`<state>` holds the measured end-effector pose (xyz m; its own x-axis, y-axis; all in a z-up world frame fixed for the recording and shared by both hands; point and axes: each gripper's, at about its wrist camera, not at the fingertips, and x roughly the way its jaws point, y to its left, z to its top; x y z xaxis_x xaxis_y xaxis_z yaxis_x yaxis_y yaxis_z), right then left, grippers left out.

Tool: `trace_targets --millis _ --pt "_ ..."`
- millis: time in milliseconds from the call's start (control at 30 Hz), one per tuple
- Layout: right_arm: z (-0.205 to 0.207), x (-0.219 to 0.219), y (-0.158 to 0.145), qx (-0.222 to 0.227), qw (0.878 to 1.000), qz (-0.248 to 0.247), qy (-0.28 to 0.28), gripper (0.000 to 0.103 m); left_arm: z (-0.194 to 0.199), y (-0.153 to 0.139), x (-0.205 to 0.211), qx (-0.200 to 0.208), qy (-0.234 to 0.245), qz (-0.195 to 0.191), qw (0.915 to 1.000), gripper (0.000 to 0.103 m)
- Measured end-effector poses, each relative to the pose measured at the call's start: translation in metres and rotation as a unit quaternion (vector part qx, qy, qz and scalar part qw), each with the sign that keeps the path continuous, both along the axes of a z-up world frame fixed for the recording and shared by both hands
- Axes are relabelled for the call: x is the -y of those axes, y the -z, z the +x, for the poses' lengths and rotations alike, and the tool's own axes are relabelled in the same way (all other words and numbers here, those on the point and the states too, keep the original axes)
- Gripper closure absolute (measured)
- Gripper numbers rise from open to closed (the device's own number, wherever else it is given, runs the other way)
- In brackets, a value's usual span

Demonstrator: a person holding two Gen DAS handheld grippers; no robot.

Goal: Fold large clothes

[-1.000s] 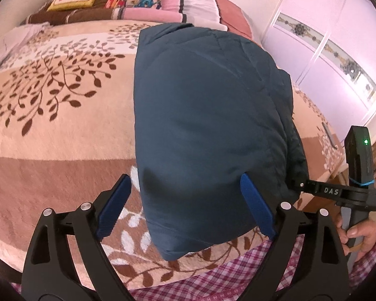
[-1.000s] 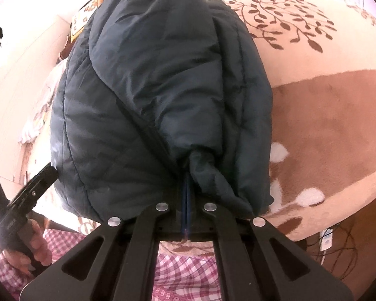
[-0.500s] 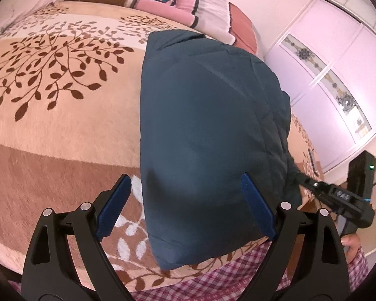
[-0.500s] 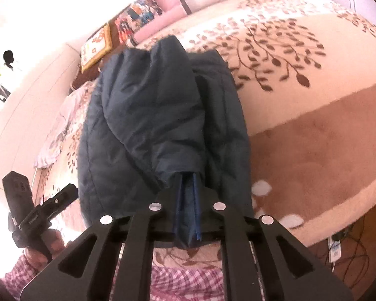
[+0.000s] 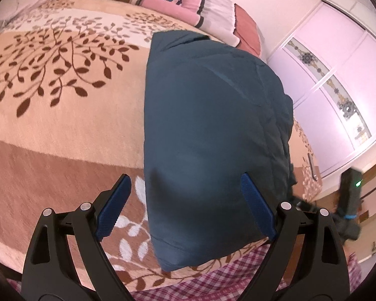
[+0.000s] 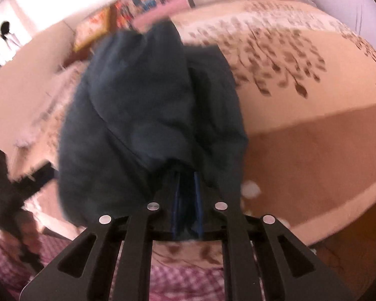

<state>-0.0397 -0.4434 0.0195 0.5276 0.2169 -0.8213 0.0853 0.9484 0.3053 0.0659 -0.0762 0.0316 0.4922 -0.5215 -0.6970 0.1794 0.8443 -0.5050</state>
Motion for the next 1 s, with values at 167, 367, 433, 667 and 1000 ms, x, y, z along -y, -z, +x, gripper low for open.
trace_targets --millis 167,367,433,667,1000 --pt "-0.009 0.007 0.011 -0.010 1.000 0.023 0.007 0.091 0.005 0.002 0.003 -0.011 0.012 -0.014 0.9998 0.007" --pt "-0.026 0.031 -0.027 0.057 0.995 0.072 0.032 0.019 0.017 0.011 0.014 -0.019 0.048 -0.005 0.9986 0.007" --pt "-0.027 0.041 -0.040 0.086 0.990 0.105 0.035 0.013 0.022 0.015 0.017 -0.024 0.057 -0.010 0.9980 0.006" --pt "0.031 0.054 -0.007 0.019 0.989 0.142 0.026 0.007 0.032 0.021 0.021 -0.035 0.073 -0.024 0.9964 0.005" --pt "0.065 0.052 0.073 -0.080 0.960 0.267 -0.004 0.006 0.054 0.060 0.017 -0.127 0.095 -0.093 0.9829 0.004"
